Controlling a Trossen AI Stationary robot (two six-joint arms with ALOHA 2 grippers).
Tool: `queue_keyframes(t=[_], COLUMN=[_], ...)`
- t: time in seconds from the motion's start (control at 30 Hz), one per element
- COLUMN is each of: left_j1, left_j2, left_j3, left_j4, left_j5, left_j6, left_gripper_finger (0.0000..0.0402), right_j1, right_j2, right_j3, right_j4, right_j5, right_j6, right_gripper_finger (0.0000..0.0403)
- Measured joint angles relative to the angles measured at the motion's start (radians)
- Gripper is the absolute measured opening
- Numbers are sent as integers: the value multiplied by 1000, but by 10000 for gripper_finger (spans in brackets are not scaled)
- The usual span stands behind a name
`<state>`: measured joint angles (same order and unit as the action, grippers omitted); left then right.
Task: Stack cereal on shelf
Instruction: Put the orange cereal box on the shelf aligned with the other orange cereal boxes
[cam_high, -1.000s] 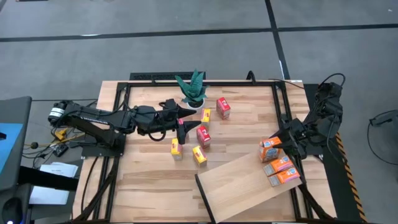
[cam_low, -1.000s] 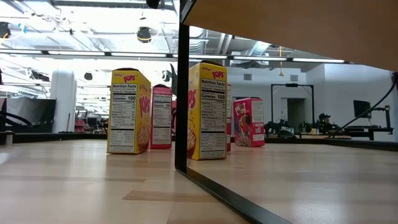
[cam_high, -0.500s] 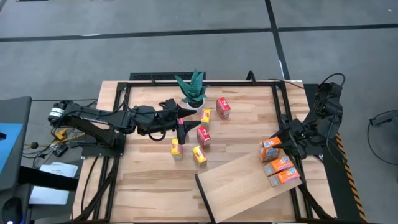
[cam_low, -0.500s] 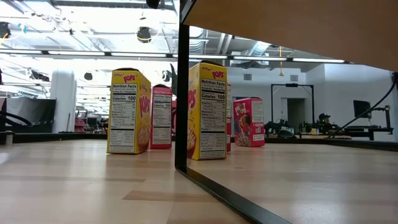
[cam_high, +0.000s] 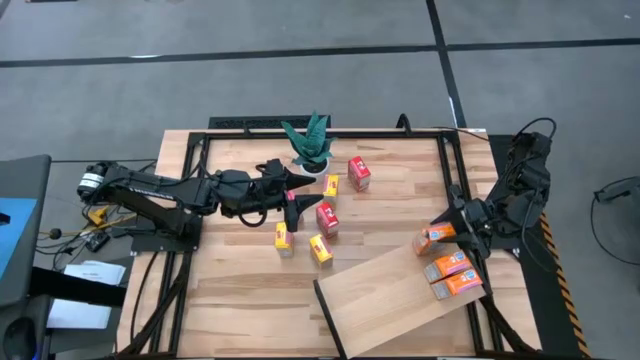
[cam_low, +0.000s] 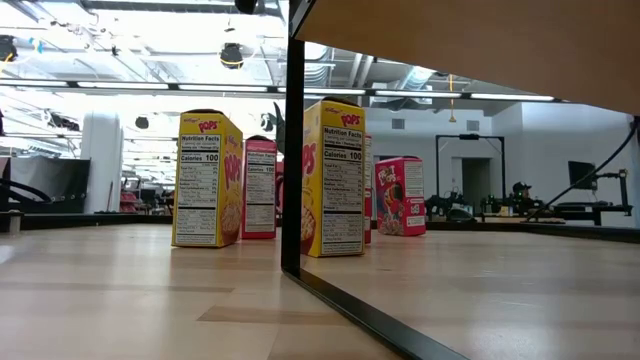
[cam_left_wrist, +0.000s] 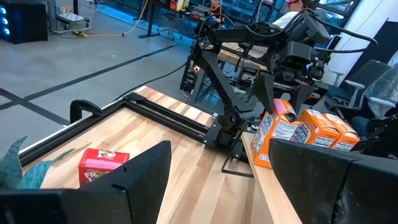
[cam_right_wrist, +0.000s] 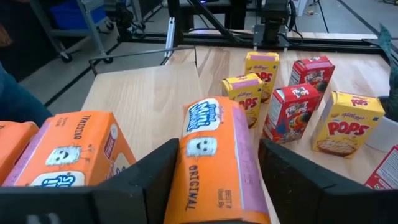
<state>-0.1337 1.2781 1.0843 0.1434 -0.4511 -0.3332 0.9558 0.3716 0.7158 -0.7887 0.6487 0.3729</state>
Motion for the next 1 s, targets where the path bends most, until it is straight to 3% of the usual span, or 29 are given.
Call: queue_keyframes(t=[0.47,0.8,1.0], left_j1=[0,0,0], left_j2=[0,0,0], left_j3=[0,0,0], left_j4=[-5,-6,-29], left_j5=[0,9,9], left_j6=[7,7,-6], left_gripper_finger=[261,261,261], right_j1=[0,0,-32], right_j2=[1,0,1], right_j3=[33,167,196], right_j4=[58,90,-139], right_j5=[-18,-36,60], right_j6=[22,32,141], right_gripper_finger=[250,248,218])
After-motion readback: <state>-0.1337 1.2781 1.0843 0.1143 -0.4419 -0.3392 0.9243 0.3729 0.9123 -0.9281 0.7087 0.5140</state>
